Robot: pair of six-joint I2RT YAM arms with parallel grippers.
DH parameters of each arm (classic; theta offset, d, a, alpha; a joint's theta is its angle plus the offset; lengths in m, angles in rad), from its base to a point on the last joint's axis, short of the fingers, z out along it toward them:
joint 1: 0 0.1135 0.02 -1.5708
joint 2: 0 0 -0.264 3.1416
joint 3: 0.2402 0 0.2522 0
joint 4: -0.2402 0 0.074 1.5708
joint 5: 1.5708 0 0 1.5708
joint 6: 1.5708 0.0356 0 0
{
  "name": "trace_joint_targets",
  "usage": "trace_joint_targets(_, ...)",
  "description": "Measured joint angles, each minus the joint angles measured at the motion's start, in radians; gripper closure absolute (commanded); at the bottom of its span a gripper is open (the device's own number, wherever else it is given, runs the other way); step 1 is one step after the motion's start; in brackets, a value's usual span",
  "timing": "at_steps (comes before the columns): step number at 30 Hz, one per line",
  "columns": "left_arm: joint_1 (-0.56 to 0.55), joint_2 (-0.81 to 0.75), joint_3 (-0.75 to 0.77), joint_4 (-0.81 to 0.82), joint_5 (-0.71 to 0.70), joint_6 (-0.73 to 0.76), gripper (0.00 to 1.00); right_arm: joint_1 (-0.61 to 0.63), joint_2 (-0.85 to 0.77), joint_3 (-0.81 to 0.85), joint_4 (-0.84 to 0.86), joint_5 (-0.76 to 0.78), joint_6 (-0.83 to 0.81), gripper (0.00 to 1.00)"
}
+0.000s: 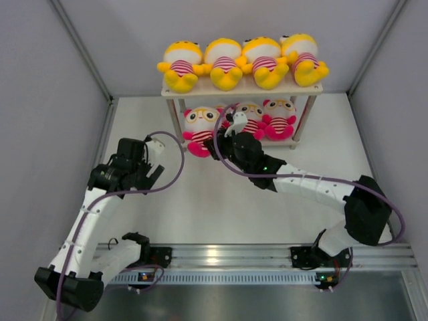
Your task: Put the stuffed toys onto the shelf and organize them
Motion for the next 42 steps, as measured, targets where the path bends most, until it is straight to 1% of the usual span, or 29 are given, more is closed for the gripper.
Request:
trace_joint_targets(8,0.04,-0.003,-0.001,0.001,0.05,-0.024,0.01,0.0,0.278,0.218,-0.002,0.101,-0.107,1.0)
trace_joint_targets(11,0.042,0.005,-0.001,0.001,0.063,-0.027,0.01,-0.001,0.378,0.333,-0.024,0.129,-0.125,1.0)
trace_joint_targets(13,0.042,0.01,-0.001,0.002,0.066,-0.027,0.01,-0.003,0.428,0.392,-0.035,0.146,-0.132,1.0)
trace_joint_targets(18,0.043,0.014,-0.001,0.002,0.07,-0.029,0.01,-0.019,0.499,0.47,-0.069,0.154,-0.134,1.0)
trace_joint_targets(23,0.043,0.033,-0.001,0.002,0.077,-0.03,0.01,-0.048,0.558,0.513,-0.085,0.147,-0.119,1.0)
trace_joint_targets(29,0.043,0.046,-0.001,0.005,0.089,-0.03,0.01,-0.087,0.622,0.519,-0.098,0.15,-0.059,1.0)
trace_joint_targets(42,0.043,0.062,-0.001,0.007,0.092,-0.03,0.01,-0.098,0.626,0.516,-0.087,0.164,0.096,1.0)
